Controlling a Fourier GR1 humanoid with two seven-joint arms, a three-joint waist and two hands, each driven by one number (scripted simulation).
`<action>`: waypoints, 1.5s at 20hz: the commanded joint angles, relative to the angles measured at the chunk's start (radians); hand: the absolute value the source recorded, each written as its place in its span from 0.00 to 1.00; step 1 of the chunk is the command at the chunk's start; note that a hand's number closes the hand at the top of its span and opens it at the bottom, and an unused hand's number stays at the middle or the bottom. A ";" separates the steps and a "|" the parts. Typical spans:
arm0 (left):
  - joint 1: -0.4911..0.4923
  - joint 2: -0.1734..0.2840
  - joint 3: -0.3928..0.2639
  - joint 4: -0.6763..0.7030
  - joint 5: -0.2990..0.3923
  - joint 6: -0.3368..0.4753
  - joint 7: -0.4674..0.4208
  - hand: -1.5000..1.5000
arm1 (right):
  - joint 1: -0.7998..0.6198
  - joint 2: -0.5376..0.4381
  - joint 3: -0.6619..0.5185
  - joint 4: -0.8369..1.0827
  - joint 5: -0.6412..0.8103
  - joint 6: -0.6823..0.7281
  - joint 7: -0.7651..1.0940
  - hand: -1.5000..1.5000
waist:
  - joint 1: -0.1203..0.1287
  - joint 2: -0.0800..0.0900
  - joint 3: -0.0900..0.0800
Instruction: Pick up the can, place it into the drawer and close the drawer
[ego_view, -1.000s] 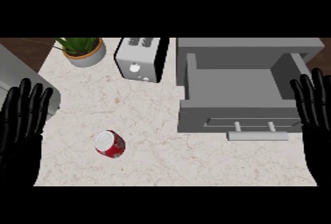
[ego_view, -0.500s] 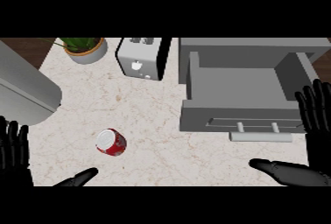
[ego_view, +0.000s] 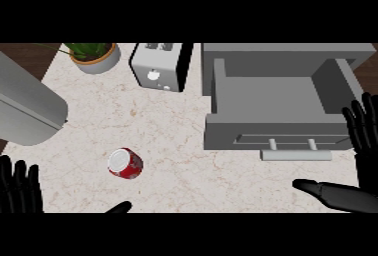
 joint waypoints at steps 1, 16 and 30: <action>-0.053 -0.001 -0.035 0.040 -0.073 0.063 0.054 0.00 | -0.001 0.007 -0.002 0.003 0.005 0.006 -0.002 0.00 | -0.002 0.000 -0.001; -0.157 -0.001 0.001 0.464 0.195 0.229 -0.200 0.00 | 0.144 0.054 0.001 -0.042 0.031 0.046 -0.119 0.00 | -0.006 0.000 -0.002; -0.115 -0.001 0.097 0.712 0.600 0.207 -0.635 0.00 | 0.081 -0.021 -0.139 -0.118 -0.101 0.098 0.015 0.00 | -0.001 0.000 -0.002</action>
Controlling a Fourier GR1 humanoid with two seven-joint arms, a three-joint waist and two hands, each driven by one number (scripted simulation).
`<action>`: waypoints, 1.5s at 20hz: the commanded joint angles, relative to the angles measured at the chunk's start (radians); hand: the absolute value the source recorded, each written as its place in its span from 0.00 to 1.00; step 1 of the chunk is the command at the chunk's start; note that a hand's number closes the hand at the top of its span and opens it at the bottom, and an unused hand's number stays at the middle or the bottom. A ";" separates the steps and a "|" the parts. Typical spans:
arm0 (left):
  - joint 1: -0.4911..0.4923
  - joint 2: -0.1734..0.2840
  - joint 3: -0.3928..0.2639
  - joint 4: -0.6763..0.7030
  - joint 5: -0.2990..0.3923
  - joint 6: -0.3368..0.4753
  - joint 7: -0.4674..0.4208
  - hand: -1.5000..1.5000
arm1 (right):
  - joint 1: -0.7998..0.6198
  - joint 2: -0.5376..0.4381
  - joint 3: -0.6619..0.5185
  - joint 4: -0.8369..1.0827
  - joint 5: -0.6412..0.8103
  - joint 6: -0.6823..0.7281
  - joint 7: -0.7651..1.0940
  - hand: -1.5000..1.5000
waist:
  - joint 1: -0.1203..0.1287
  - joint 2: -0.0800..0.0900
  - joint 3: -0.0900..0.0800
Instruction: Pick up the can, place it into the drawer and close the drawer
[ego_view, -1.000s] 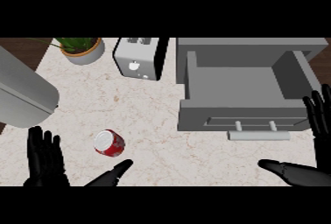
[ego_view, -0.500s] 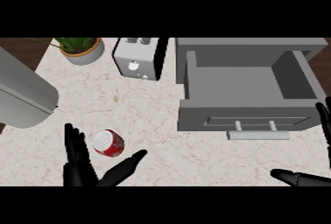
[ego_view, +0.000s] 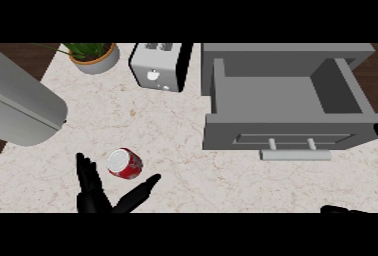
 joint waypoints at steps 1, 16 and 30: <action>-0.022 -0.001 0.100 0.114 0.145 -0.061 -0.153 0.00 | 0.002 0.018 0.014 0.003 0.027 -0.002 0.003 0.00 | 0.001 0.000 0.000; -0.123 -0.001 0.191 0.476 0.476 -0.179 -0.492 0.00 | -0.033 -0.016 -0.095 -0.020 -0.060 0.057 0.067 0.00 | 0.000 0.001 0.000; -0.318 -0.001 0.300 0.785 0.519 -0.321 -0.611 0.00 | -0.057 -0.035 -0.154 -0.019 -0.062 0.085 0.086 0.00 | -0.003 0.001 0.001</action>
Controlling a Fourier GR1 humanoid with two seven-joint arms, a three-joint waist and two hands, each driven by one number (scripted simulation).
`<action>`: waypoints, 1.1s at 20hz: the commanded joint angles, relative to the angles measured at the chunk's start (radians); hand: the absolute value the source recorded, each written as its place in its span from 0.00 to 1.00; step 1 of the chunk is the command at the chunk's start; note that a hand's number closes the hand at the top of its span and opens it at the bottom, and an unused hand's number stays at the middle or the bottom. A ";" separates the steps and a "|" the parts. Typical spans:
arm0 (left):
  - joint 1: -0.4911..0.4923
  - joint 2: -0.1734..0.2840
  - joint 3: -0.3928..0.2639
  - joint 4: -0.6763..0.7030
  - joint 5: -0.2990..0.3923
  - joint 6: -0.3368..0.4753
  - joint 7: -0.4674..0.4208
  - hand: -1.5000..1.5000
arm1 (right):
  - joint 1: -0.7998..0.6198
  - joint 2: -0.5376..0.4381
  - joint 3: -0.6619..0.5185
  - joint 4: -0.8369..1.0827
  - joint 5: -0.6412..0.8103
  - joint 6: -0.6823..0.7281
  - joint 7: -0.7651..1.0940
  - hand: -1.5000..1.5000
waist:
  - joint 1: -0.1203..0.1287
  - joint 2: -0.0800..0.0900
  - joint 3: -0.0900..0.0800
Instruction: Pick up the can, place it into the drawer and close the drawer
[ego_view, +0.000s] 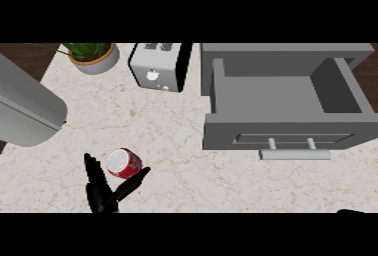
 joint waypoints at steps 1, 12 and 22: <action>-0.054 0.005 0.025 0.033 -0.019 -0.036 0.034 0.00 | 0.010 0.012 -0.001 -0.009 0.014 0.013 -0.010 0.00 | 0.000 0.001 -0.001; -0.228 0.031 0.070 0.227 -0.001 -0.229 -0.012 1.00 | -0.073 -0.050 -0.090 0.020 -0.058 0.014 0.039 0.00 | -0.003 0.002 -0.001; -0.412 0.131 -0.022 0.352 -0.085 -0.486 0.101 1.00 | -0.045 0.009 0.009 -0.015 0.038 0.002 0.023 0.00 | -0.023 0.007 -0.003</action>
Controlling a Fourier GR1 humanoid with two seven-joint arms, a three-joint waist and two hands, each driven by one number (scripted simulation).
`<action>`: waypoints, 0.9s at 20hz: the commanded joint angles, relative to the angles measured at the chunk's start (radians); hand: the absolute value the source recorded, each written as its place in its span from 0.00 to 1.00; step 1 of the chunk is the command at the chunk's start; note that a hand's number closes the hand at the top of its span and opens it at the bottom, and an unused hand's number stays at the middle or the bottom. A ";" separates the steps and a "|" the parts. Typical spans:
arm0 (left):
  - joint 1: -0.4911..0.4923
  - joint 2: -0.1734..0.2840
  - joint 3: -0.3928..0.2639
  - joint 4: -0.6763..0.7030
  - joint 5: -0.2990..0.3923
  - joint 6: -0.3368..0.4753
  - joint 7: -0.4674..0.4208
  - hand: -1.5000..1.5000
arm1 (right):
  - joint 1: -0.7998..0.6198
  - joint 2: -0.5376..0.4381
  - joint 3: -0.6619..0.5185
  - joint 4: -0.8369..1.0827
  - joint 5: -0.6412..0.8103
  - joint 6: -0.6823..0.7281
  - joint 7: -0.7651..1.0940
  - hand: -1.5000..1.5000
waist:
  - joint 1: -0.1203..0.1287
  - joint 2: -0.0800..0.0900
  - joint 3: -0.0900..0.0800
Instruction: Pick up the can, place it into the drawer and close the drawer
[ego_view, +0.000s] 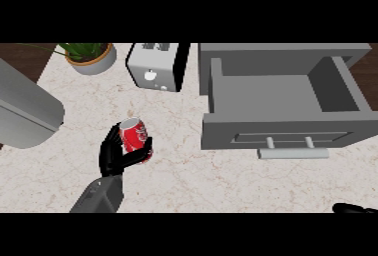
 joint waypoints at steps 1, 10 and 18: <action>-0.102 0.065 -0.070 0.044 -0.054 -0.141 0.086 1.00 | 0.023 -0.015 -0.038 0.008 -0.058 0.031 -0.017 0.00 | -0.015 0.000 0.001; -0.315 0.036 0.003 0.153 -0.061 -0.233 0.089 1.00 | -0.019 0.024 0.028 -0.029 0.057 -0.041 0.025 0.00 | 0.002 0.000 0.000; -0.357 0.023 -0.086 -0.167 -0.127 -0.108 0.365 1.00 | -0.032 -0.008 -0.025 -0.016 0.026 -0.036 0.033 0.00 | 0.015 -0.009 0.002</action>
